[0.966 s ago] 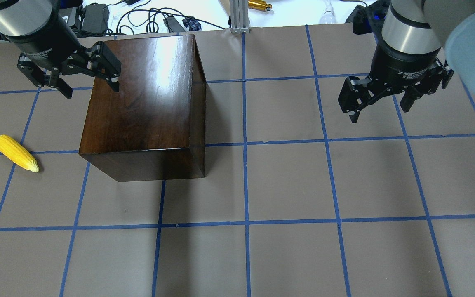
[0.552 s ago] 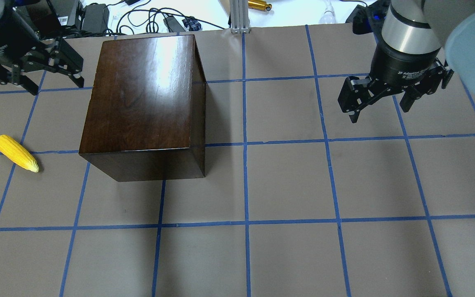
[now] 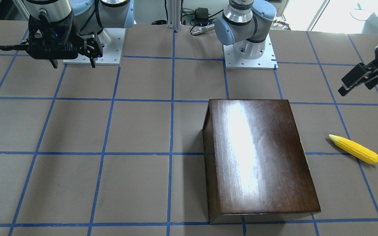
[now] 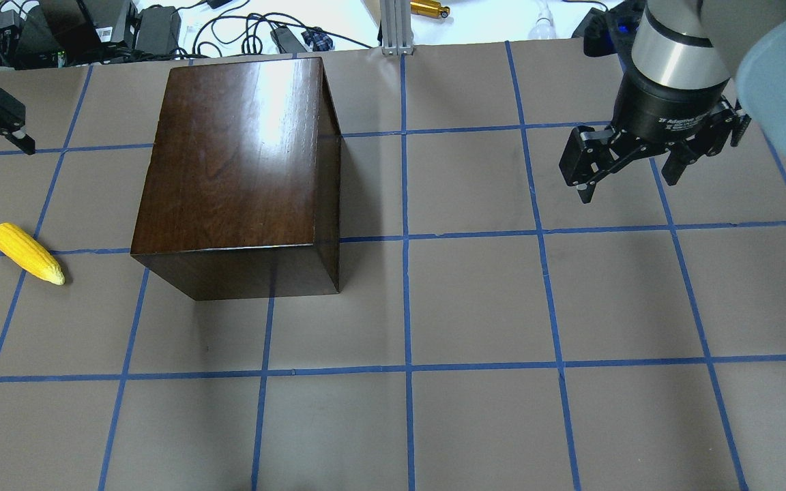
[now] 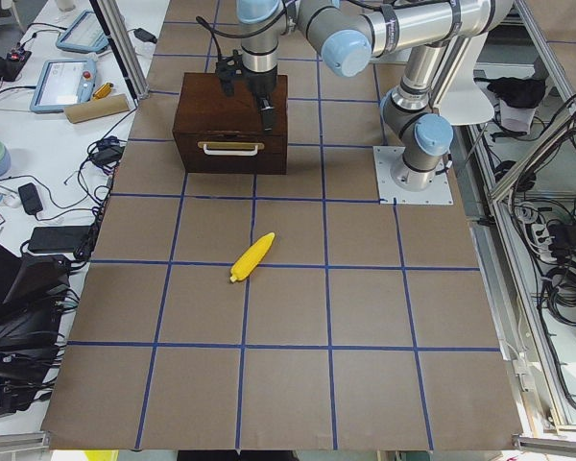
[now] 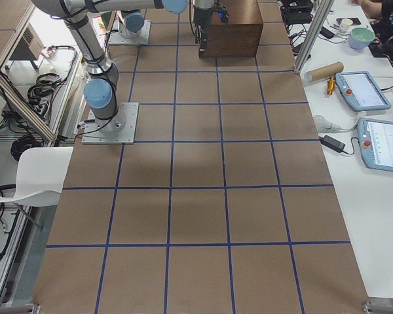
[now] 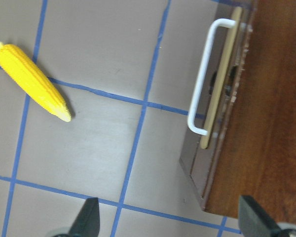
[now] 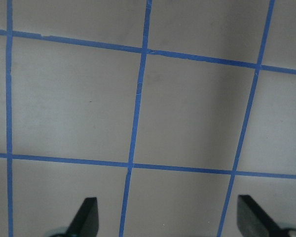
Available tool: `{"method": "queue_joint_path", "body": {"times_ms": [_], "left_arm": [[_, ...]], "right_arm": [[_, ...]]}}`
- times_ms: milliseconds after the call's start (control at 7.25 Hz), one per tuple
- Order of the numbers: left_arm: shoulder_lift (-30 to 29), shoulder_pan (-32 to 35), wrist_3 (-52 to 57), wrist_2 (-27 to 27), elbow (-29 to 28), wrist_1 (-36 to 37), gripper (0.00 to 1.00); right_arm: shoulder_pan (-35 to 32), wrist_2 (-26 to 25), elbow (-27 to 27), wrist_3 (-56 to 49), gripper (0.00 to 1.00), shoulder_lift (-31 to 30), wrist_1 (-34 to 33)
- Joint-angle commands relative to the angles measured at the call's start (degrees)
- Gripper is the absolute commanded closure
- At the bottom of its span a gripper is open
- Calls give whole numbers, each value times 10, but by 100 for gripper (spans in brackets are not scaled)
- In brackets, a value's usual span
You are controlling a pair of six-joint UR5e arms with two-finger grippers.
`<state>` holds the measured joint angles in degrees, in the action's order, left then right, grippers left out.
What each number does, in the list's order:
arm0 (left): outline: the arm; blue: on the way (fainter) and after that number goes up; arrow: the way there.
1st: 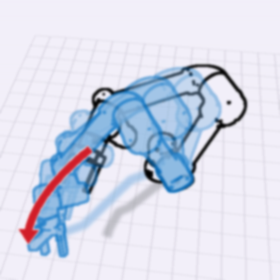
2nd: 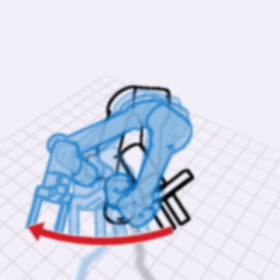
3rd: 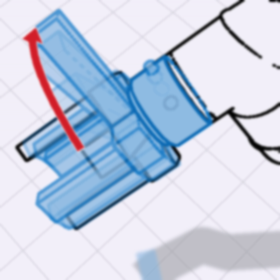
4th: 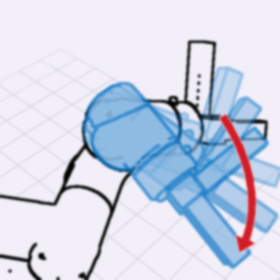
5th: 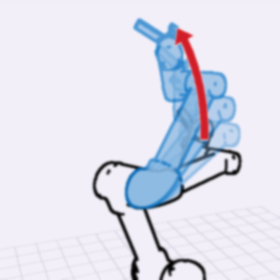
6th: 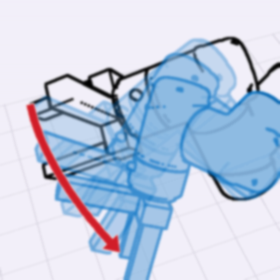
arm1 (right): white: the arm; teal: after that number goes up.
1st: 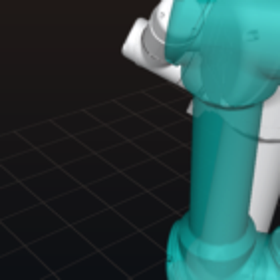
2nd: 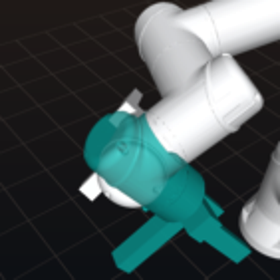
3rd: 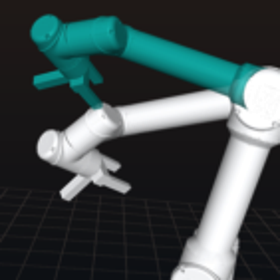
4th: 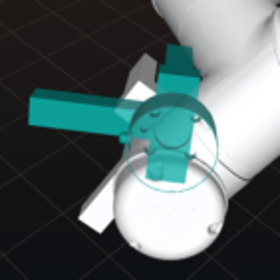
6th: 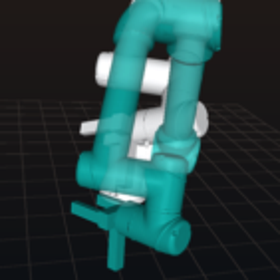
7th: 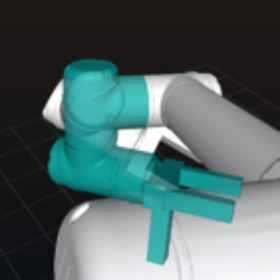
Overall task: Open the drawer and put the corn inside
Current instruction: 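Lower the left gripper and reach toward the white drawer handle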
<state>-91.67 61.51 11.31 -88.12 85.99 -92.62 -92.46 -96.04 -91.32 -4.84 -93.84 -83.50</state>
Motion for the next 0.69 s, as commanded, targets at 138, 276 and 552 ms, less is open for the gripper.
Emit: {"method": "queue_joint_path", "body": {"times_ms": [138, 276, 552], "left_arm": [[-47, -25, 58, 89, 4, 2, 0], [-67, -25, 121, 90, 3, 0, 0], [-118, -25, 242, 92, -6, 4, 0]], "right_arm": [[0, 1, 0, 0, 0, 1, 0], [0, 1, 0, 0, 0, 1, 0], [0, 1, 0, 0, 0, 0, 0]]}}
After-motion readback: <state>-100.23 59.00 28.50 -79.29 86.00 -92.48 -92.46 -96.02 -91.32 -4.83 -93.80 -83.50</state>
